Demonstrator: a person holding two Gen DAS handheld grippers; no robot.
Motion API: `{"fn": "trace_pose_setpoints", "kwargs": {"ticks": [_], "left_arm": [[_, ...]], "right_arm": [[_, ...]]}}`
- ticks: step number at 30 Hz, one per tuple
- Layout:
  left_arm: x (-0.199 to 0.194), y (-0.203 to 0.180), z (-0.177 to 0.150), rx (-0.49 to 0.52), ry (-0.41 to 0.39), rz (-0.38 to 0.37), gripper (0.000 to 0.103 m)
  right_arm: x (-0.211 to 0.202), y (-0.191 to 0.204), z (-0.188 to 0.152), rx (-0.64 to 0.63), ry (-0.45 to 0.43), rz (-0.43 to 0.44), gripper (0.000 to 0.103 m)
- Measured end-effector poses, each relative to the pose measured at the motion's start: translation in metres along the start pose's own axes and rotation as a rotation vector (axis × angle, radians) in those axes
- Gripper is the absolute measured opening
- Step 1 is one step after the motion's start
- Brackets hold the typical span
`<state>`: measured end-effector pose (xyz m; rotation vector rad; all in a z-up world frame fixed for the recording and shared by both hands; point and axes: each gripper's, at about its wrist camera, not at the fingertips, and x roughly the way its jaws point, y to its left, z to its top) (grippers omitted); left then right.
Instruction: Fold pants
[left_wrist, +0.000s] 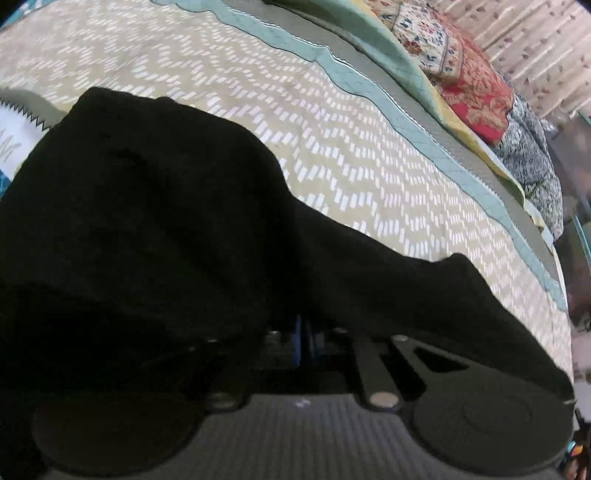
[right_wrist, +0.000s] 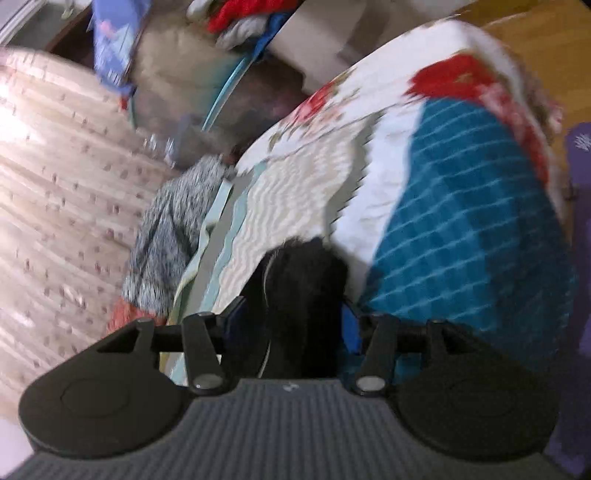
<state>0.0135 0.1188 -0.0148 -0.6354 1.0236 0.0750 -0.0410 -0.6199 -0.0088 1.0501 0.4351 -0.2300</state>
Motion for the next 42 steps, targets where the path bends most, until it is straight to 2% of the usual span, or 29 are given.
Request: {"fn": "trace_pose_setpoints", "kwargs": {"ticks": [5, 6, 7, 8, 11, 16, 21, 26, 28, 30, 31, 32, 35, 37, 39, 42], "left_arm": [[-0.002, -0.003, -0.004, 0.005, -0.013, 0.009, 0.006], [-0.003, -0.004, -0.002, 0.016, -0.013, 0.014, 0.006], [-0.004, -0.006, -0.003, 0.027, -0.014, 0.018, 0.006], [-0.006, -0.008, -0.004, 0.04, -0.018, 0.022, 0.006], [-0.021, -0.018, -0.008, 0.089, -0.043, 0.015, 0.006], [-0.06, -0.037, -0.019, 0.175, -0.123, -0.078, 0.006], [-0.083, -0.043, -0.024, 0.17, -0.147, -0.152, 0.009], [-0.087, -0.035, -0.035, 0.145, -0.116, -0.191, 0.01], [-0.086, -0.03, -0.04, 0.137, -0.106, -0.193, 0.01], [-0.087, -0.022, -0.043, 0.123, -0.099, -0.193, 0.01], [-0.087, -0.02, -0.043, 0.117, -0.099, -0.193, 0.01], [-0.09, -0.015, -0.044, 0.108, -0.101, -0.193, 0.011], [-0.1, 0.0, -0.045, 0.09, -0.117, -0.194, 0.021], [-0.11, 0.009, -0.047, 0.087, -0.137, -0.187, 0.023], [-0.12, 0.02, -0.049, 0.078, -0.155, -0.183, 0.023], [-0.131, 0.04, -0.052, 0.035, -0.175, -0.175, 0.026]], "right_arm": [[0.006, -0.01, -0.006, 0.071, -0.036, 0.003, 0.055], [0.006, -0.007, -0.004, 0.066, -0.027, -0.006, 0.048], [0.007, -0.003, -0.003, 0.054, 0.004, 0.004, 0.024], [0.01, 0.001, -0.001, 0.051, 0.027, 0.024, 0.022], [-0.001, 0.028, -0.004, -0.039, 0.021, 0.057, 0.015], [-0.02, 0.092, -0.028, -0.301, 0.033, 0.133, 0.014], [-0.041, 0.15, -0.097, -0.687, 0.114, 0.192, 0.014], [-0.052, 0.173, -0.186, -0.94, 0.313, 0.274, 0.014], [-0.039, 0.179, -0.225, -1.04, 0.41, 0.246, 0.014], [-0.026, 0.174, -0.261, -1.129, 0.509, 0.184, 0.016], [-0.026, 0.171, -0.273, -1.18, 0.489, 0.165, 0.018], [-0.031, 0.171, -0.279, -1.219, 0.446, 0.171, 0.018], [-0.033, 0.181, -0.274, -1.25, 0.464, 0.163, 0.025], [-0.039, 0.187, -0.267, -1.252, 0.493, 0.182, 0.047], [-0.053, 0.19, -0.26, -1.259, 0.482, 0.235, 0.056], [-0.07, 0.2, -0.254, -1.235, 0.448, 0.299, 0.055]]}}
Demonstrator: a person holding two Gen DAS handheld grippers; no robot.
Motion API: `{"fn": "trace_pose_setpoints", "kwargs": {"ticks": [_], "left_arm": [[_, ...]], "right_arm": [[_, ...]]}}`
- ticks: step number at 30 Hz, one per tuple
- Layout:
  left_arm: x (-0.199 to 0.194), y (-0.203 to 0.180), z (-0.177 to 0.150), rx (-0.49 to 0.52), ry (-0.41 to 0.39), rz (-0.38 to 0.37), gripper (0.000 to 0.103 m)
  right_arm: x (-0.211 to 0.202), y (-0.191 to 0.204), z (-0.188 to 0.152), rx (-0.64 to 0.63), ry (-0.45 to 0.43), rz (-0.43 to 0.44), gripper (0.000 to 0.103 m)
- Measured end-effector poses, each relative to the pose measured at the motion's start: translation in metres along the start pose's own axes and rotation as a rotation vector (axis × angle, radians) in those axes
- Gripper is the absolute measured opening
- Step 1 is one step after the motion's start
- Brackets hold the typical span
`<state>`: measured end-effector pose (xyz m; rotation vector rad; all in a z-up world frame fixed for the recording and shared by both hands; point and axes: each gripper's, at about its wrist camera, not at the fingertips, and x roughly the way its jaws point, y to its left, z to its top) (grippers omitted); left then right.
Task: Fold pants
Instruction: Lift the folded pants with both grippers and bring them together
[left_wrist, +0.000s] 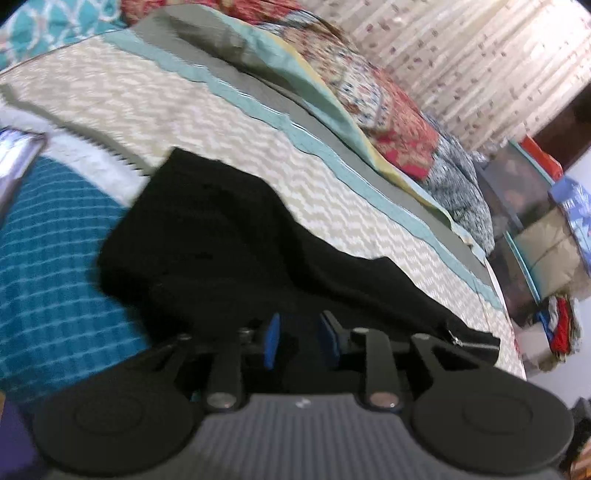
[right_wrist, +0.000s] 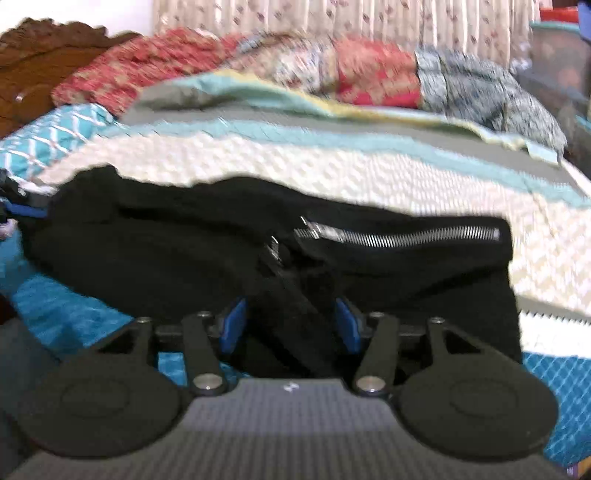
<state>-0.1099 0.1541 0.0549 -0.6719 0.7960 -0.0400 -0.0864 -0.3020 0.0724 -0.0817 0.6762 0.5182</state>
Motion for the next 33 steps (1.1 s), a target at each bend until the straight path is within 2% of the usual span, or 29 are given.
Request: {"fn": "trace_pose_setpoints", "kwargs": {"ticks": [2, 4, 5, 7, 9, 10, 13, 16, 17, 20, 23, 29, 31, 33], "left_arm": [[-0.006, 0.013, -0.001, -0.032, -0.014, 0.019, 0.026], [-0.01, 0.025, -0.001, -0.073, -0.023, 0.028, 0.026], [-0.011, 0.03, -0.001, -0.098, -0.026, 0.023, 0.025], [-0.013, 0.036, 0.0, -0.129, -0.036, 0.012, 0.026], [-0.019, 0.037, 0.001, -0.131, -0.061, 0.015, 0.026], [-0.024, 0.038, 0.002, -0.129, -0.079, 0.016, 0.03], [-0.041, 0.042, 0.002, -0.134, -0.151, 0.05, 0.057], [-0.045, 0.057, 0.002, -0.174, -0.164, 0.076, 0.061], [-0.043, 0.063, 0.001, -0.205, -0.154, 0.071, 0.068], [-0.029, 0.081, -0.003, -0.321, -0.111, 0.032, 0.081], [-0.01, 0.09, -0.003, -0.375, -0.069, 0.005, 0.092], [0.013, 0.093, 0.009, -0.392, -0.083, -0.035, 0.098], [0.024, 0.097, 0.013, -0.416, -0.079, -0.045, 0.095], [0.032, 0.097, 0.016, -0.407, -0.085, -0.018, 0.072]], "right_arm": [[-0.005, -0.007, 0.006, 0.079, -0.052, 0.032, 0.053], [0.003, -0.015, 0.01, 0.158, -0.072, 0.04, 0.033], [0.013, -0.019, 0.009, 0.201, -0.061, 0.027, 0.029], [0.038, -0.026, 0.0, 0.273, -0.004, 0.013, 0.025], [0.075, -0.024, -0.013, 0.266, 0.125, -0.036, 0.025], [0.075, -0.017, -0.014, 0.242, 0.099, -0.059, 0.025], [0.069, -0.003, 0.002, 0.179, 0.108, -0.09, 0.028], [0.046, 0.004, 0.011, 0.186, 0.009, -0.089, 0.029], [0.042, 0.007, 0.014, 0.189, -0.014, -0.078, 0.029], [0.045, 0.022, 0.024, 0.219, -0.035, -0.007, 0.029], [0.067, 0.039, 0.032, 0.267, 0.007, 0.134, 0.028], [0.128, 0.115, 0.064, 0.187, 0.104, 0.368, 0.026], [0.154, 0.138, 0.073, 0.194, 0.142, 0.433, 0.024], [0.181, 0.158, 0.072, 0.243, 0.212, 0.455, 0.023]]}}
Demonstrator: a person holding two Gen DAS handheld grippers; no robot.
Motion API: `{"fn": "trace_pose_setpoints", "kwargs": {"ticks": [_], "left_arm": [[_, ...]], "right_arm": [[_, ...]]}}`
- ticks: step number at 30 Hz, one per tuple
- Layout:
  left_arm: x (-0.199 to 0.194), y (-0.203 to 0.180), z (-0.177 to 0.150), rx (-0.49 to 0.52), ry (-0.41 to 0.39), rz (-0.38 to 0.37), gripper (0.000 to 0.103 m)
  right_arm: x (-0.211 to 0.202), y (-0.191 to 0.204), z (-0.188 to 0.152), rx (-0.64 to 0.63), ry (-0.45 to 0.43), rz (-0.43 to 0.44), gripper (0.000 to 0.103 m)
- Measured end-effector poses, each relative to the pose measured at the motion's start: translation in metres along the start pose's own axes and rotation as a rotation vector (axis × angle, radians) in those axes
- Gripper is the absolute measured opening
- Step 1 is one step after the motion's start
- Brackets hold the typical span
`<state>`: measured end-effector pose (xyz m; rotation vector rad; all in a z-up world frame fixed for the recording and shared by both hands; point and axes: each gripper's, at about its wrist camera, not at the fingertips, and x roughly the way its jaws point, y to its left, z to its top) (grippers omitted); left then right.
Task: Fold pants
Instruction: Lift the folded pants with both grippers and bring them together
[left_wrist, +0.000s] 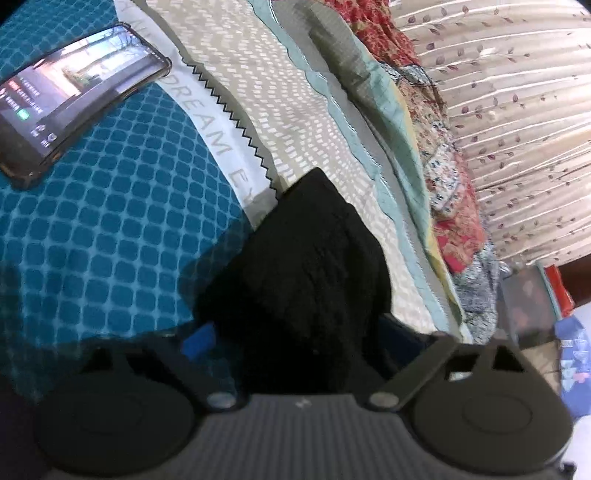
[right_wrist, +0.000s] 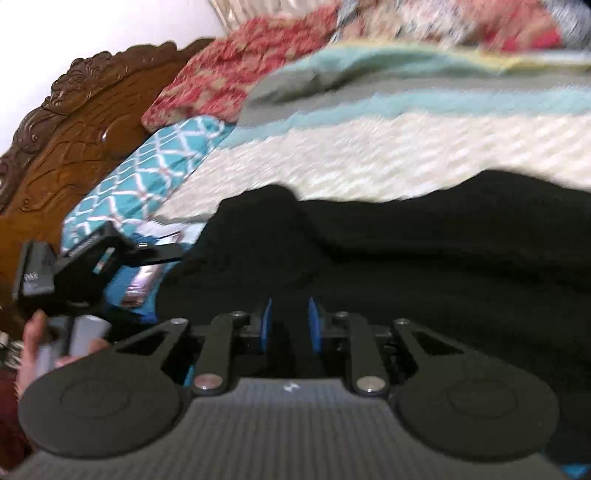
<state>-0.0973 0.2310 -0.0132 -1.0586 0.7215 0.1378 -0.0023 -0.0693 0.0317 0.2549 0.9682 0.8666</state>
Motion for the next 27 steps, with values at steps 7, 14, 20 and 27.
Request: {"fn": "trace_pose_setpoints", "kwargs": {"ticks": [7, 14, 20, 27], "left_arm": [[-0.006, -0.016, -0.005, 0.093, -0.018, -0.017, 0.031], [-0.021, -0.101, -0.04, 0.466, -0.074, -0.051, 0.031], [-0.006, -0.167, -0.102, 0.797, -0.04, -0.083, 0.035], [0.027, -0.19, -0.181, 1.046, 0.184, -0.076, 0.065]], "right_arm": [[0.054, -0.029, -0.001, 0.226, 0.109, 0.055, 0.01], [0.034, -0.031, -0.002, 0.322, 0.04, 0.107, 0.013], [-0.04, -0.051, -0.011, 0.328, -0.19, -0.012, 0.014], [-0.104, -0.076, -0.025, 0.408, -0.383, -0.155, 0.015]]}}
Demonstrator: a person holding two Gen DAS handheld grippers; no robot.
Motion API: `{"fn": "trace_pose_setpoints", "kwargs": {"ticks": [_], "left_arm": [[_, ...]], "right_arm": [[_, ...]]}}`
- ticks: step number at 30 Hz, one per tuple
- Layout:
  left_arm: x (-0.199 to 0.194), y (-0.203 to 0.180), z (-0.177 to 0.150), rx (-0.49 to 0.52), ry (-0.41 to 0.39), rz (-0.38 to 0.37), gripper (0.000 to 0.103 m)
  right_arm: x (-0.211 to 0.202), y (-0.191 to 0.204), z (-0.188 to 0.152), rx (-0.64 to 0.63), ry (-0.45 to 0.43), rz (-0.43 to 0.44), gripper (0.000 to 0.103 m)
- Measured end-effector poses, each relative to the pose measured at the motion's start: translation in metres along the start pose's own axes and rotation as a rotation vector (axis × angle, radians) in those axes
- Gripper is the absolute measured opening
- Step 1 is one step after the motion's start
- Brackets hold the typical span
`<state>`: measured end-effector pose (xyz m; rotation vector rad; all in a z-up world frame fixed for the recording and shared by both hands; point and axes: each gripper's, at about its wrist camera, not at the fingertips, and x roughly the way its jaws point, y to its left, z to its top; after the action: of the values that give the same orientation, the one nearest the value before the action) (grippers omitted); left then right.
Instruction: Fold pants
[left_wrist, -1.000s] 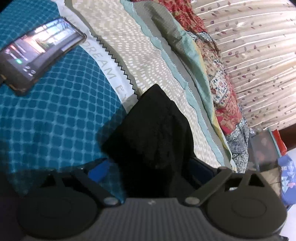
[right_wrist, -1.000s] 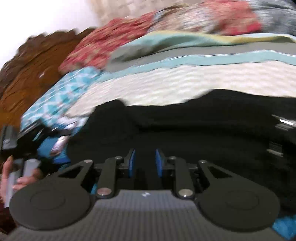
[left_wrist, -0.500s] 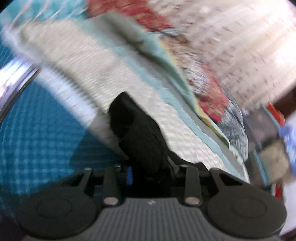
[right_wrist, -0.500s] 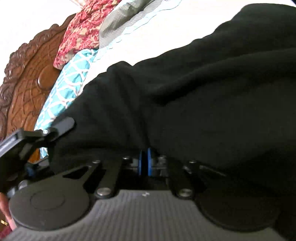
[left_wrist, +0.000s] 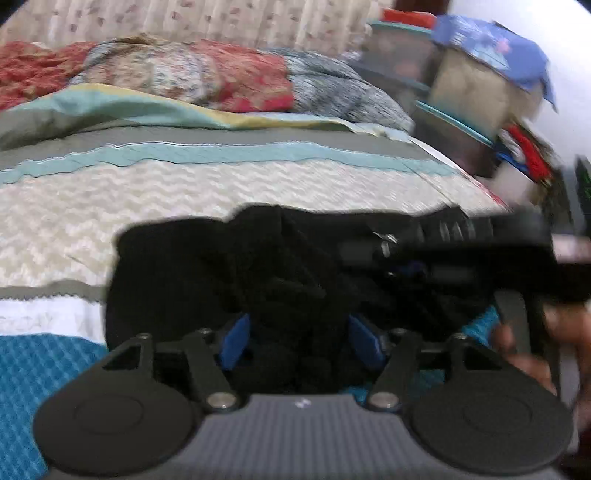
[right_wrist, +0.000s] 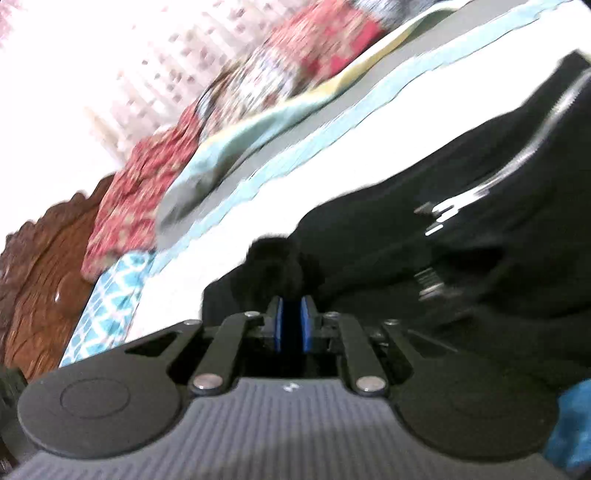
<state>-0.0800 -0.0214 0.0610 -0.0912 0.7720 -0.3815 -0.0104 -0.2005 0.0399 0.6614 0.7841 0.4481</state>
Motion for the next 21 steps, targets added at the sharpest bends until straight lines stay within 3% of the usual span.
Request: {"fn": "trace_pose_setpoints", "kwargs": {"ticks": [2, 4, 7, 10, 12, 15, 18, 21], "left_arm": [[-0.011, -0.003, -0.004, 0.03, -0.021, -0.01, 0.073], [-0.03, 0.006, -0.007, 0.005, -0.043, -0.032, 0.073], [-0.051, 0.03, -0.005, -0.119, -0.078, -0.059, 0.074], [-0.059, 0.06, -0.003, -0.259, -0.096, -0.016, 0.073], [-0.056, 0.073, -0.002, -0.322, -0.091, 0.002, 0.071], [-0.046, 0.079, 0.001, -0.355, -0.05, 0.059, 0.07], [-0.033, 0.073, 0.006, -0.322, 0.0, 0.119, 0.07], [-0.014, 0.064, 0.012, -0.299, 0.064, 0.196, 0.07]], "right_arm": [[-0.003, 0.003, -0.001, 0.003, -0.024, 0.002, 0.018], [-0.004, 0.005, -0.001, -0.001, -0.034, 0.024, 0.031], [-0.017, 0.003, -0.001, -0.048, -0.021, 0.064, 0.044], [-0.018, -0.002, -0.004, -0.096, 0.035, 0.095, 0.059], [-0.01, 0.003, -0.014, -0.162, 0.089, 0.084, 0.06], [0.004, 0.003, -0.024, -0.28, 0.146, -0.041, 0.029], [0.004, -0.018, -0.021, -0.267, 0.116, -0.103, 0.028], [0.002, -0.027, -0.014, -0.226, 0.124, -0.097, 0.03]]}}
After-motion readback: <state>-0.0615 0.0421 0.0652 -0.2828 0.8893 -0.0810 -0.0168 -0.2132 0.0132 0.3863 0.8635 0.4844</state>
